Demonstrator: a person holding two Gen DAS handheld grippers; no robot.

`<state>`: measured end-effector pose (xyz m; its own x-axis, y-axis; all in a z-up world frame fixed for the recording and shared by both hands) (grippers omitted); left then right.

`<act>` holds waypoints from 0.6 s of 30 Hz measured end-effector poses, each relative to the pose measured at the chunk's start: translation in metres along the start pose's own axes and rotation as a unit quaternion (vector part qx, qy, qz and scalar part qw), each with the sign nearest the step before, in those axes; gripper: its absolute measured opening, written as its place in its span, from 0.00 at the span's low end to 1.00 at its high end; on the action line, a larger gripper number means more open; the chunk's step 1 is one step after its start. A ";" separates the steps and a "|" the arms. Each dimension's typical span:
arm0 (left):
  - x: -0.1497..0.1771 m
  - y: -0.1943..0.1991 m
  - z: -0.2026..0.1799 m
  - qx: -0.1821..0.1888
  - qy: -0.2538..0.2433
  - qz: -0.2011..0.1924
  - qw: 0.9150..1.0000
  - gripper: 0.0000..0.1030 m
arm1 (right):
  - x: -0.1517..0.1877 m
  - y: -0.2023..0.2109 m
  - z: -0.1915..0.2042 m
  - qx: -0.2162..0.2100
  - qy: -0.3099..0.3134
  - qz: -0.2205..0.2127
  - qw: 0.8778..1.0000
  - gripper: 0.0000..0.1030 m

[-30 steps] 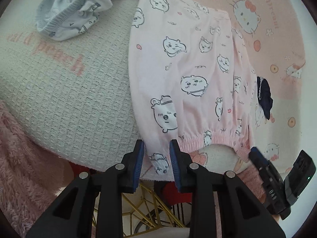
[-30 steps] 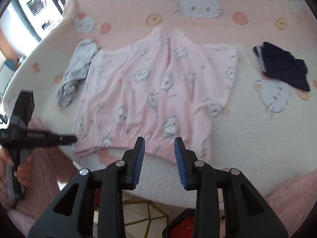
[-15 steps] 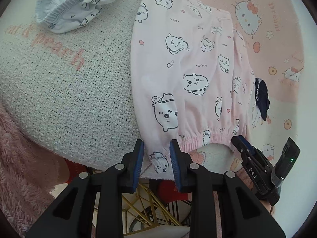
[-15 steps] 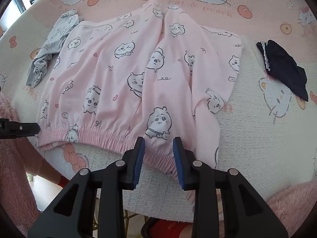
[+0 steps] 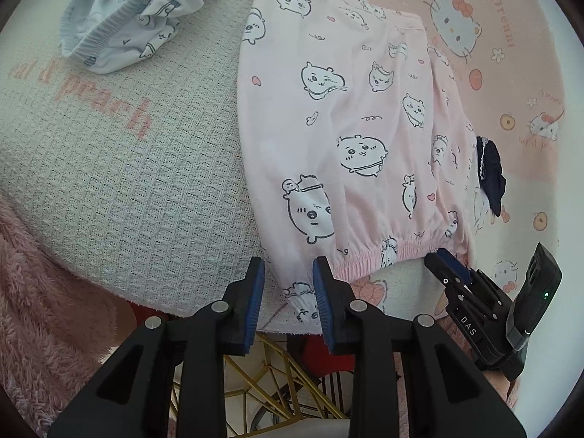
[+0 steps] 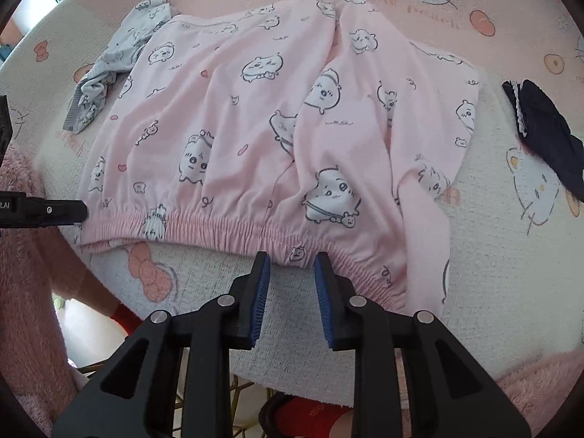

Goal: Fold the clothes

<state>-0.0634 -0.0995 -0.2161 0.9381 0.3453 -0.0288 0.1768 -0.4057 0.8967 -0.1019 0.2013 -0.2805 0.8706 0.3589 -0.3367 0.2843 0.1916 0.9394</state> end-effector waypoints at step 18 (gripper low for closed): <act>0.004 -0.001 -0.003 -0.027 -0.013 0.011 0.999 0.30 | 0.005 -0.007 0.007 -0.001 0.027 0.032 0.999 0.24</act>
<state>-0.0611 -0.0951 -0.2159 0.9492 0.3140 -0.0205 0.1412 -0.3667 0.9196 -0.0968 0.1953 -0.2882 0.8645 0.4187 -0.2781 0.2272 0.1679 0.9593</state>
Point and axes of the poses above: each gripper's, at about its wrist camera, not at the fingertips, and y roughly against the way its jaws point, z to its left, x to its underside, the point moved 5 cm from there along -y, roughly the way its jaws point, and after that the axes turned 1 degree about y, right-handed, at the moved point
